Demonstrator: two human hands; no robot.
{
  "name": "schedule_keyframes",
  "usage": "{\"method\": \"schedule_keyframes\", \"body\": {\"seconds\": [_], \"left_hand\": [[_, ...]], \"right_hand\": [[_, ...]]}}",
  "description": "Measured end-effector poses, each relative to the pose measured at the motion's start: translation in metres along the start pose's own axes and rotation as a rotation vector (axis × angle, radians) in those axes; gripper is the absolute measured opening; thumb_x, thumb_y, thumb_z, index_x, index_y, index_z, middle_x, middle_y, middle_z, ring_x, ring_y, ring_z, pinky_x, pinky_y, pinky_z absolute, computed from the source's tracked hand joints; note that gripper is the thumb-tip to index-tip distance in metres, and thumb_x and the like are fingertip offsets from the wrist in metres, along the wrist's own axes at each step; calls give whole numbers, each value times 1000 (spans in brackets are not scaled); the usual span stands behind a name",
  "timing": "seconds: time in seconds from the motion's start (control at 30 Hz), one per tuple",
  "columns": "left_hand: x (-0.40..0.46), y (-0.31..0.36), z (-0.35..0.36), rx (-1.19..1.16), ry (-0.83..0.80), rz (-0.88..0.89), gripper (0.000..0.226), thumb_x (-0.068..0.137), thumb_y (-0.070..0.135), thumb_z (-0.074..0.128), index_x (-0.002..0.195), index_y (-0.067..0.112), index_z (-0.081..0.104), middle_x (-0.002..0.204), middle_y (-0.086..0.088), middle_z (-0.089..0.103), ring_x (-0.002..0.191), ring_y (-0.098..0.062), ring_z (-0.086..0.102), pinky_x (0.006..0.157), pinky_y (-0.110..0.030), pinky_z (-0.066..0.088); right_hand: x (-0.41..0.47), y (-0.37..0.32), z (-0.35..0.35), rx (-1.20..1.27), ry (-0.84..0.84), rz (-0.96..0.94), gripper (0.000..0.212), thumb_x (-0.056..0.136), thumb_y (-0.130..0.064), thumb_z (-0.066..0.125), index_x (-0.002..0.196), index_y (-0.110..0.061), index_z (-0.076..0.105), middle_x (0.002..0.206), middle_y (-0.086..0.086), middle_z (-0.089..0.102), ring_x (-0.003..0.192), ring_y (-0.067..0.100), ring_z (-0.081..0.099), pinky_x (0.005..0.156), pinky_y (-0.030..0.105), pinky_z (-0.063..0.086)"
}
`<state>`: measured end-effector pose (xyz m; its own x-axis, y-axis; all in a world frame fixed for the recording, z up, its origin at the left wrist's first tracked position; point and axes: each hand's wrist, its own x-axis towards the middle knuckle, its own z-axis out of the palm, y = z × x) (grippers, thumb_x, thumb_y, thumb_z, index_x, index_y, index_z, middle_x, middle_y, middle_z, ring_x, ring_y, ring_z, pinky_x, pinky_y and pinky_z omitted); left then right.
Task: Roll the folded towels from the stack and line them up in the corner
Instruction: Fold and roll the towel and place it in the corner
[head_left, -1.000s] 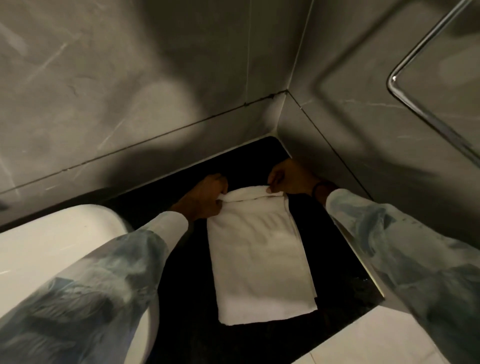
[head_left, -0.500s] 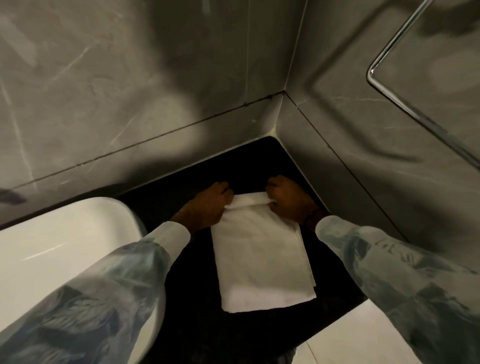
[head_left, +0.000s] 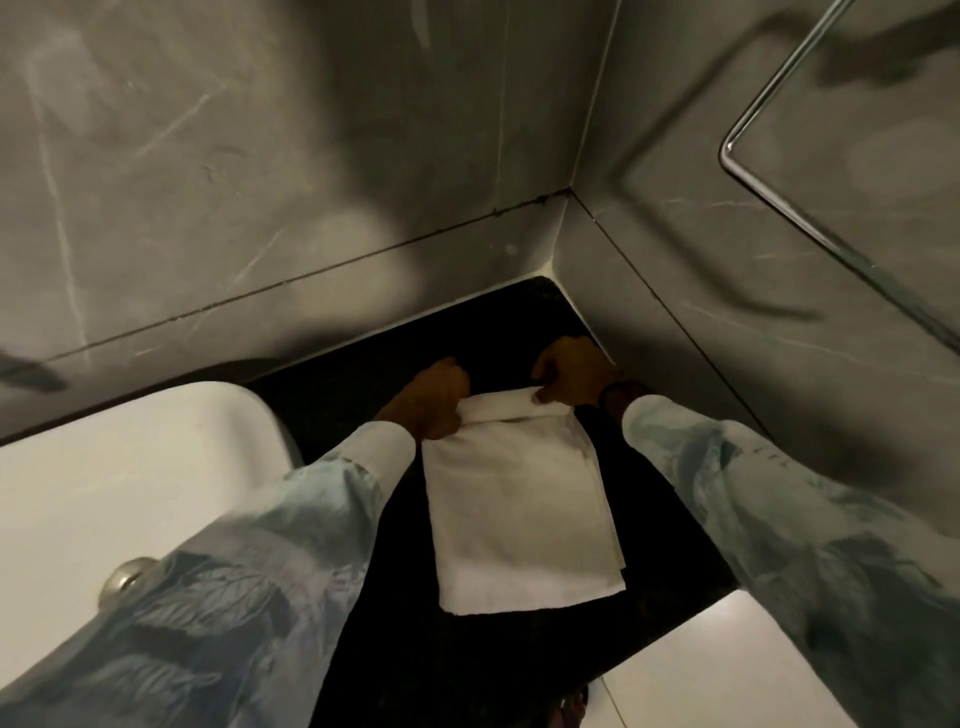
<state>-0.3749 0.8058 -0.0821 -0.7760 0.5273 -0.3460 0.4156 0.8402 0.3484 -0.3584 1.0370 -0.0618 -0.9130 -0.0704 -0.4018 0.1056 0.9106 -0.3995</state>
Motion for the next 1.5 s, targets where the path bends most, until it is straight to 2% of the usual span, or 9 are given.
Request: {"method": "schedule_keyframes", "body": {"seconds": [0.13,0.33,0.5,0.7,0.83,0.97,1.1,1.3,1.5], "left_hand": [[-17,6,13,19,77,2,45,74,12,73,115,11,54,129,-11,49,112,-33,56,91,-39,50],[-34,16,31,8,203,-39,49,78,10,66,122,12,45,127,-13,48,98,-35,61,79,-40,52],[-18,2,5,-141,-68,-82,58,80,20,71,133,13,49,133,-12,53,120,-29,54,100,-35,44],[-22,1,4,-247,-174,-145,29,87,19,66,115,13,63,110,-10,65,81,-21,69,64,-24,58],[-32,10,15,-96,-75,-130,29,78,25,74,104,20,64,113,-4,60,99,-22,62,85,-31,54],[-51,28,27,-82,74,-223,29,70,30,78,92,25,60,104,-1,62,92,-22,61,82,-36,54],[-73,41,48,-56,189,-238,30,80,28,70,106,20,60,110,-4,63,97,-24,61,79,-31,47],[-67,23,18,-212,46,-174,14,77,23,75,89,19,70,99,-3,70,93,-21,68,83,-33,57],[-72,19,37,-105,-30,-178,47,79,25,73,123,19,59,130,-8,54,120,-28,53,101,-40,48]], "right_hand": [[-10,-2,7,-80,-80,-49,37,77,-30,79,112,-20,71,121,5,67,113,28,61,98,37,49],[-27,2,17,-226,93,-132,30,76,-42,72,103,-31,68,111,-4,68,112,24,57,101,42,38],[-44,-3,28,-347,160,-273,24,74,-31,72,94,-19,67,106,4,66,104,28,59,94,42,35],[-66,3,49,-351,238,-528,16,62,-13,81,69,-9,67,85,11,68,73,36,65,63,39,51],[-65,2,38,-191,62,-366,15,71,-20,79,77,-9,70,97,11,65,90,33,63,73,33,47],[-58,-2,19,39,-50,-134,22,69,-32,85,76,-13,76,84,5,72,79,20,68,74,30,55],[-64,-1,25,49,-53,-143,42,68,-23,86,106,-16,70,108,5,71,99,21,66,90,35,55],[-85,0,45,-74,57,-224,38,75,-24,80,109,-15,66,117,9,62,110,29,57,95,38,48],[-108,-9,49,-200,94,-346,32,76,-18,76,105,-10,66,121,10,61,113,29,55,96,34,44]]}}
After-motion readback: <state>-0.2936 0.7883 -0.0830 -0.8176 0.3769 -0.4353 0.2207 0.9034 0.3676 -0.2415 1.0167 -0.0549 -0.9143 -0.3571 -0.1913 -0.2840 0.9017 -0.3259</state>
